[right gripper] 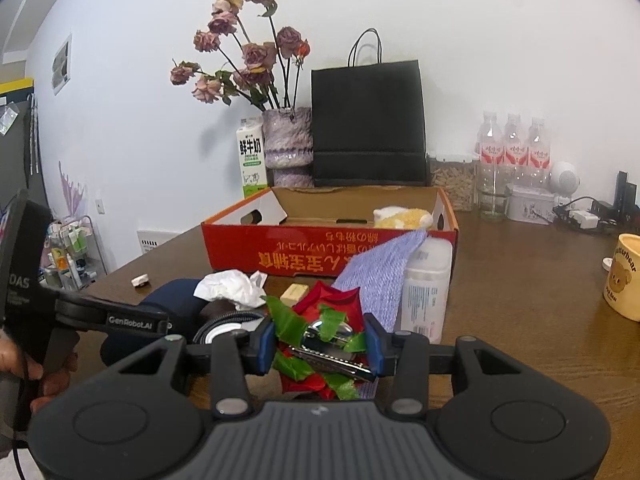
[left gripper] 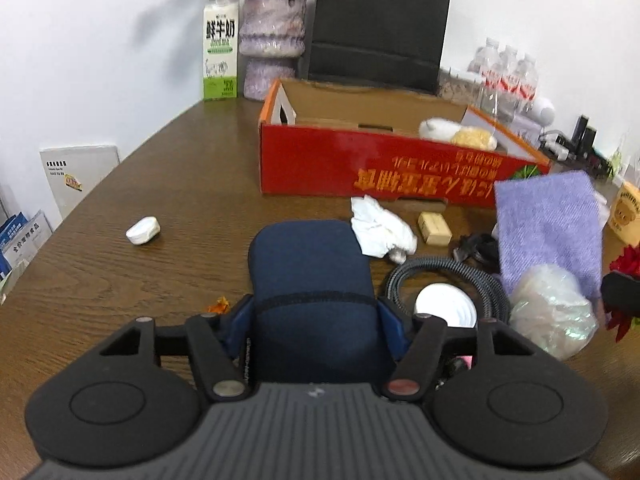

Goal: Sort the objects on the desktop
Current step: 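Carry the brooch and navy case into the red box and release both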

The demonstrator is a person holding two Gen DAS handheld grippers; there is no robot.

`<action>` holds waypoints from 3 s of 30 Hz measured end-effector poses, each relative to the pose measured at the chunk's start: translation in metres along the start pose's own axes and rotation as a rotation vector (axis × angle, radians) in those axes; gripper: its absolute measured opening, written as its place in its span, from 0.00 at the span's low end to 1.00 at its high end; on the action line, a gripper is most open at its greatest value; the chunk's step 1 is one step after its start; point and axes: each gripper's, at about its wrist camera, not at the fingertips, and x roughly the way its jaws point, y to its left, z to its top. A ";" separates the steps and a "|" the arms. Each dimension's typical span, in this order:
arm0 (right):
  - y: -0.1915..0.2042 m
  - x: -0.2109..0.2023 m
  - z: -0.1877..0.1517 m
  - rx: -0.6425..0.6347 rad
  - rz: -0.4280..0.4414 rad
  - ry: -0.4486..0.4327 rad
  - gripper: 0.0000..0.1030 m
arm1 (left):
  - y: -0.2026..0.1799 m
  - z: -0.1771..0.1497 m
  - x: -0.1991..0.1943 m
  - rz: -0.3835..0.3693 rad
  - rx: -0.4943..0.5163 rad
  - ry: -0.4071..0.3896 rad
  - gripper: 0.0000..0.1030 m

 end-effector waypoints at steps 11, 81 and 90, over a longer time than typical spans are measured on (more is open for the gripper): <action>0.008 0.005 0.029 -0.042 0.012 -0.072 0.41 | -0.007 0.029 -0.039 -0.048 0.017 -0.166 0.63; -0.043 0.224 0.145 0.097 -0.158 0.055 1.00 | -0.036 0.166 0.119 0.165 0.032 -0.240 1.00; -0.039 0.223 0.145 0.081 -0.150 0.064 1.00 | -0.035 0.166 0.121 0.172 0.040 -0.219 1.00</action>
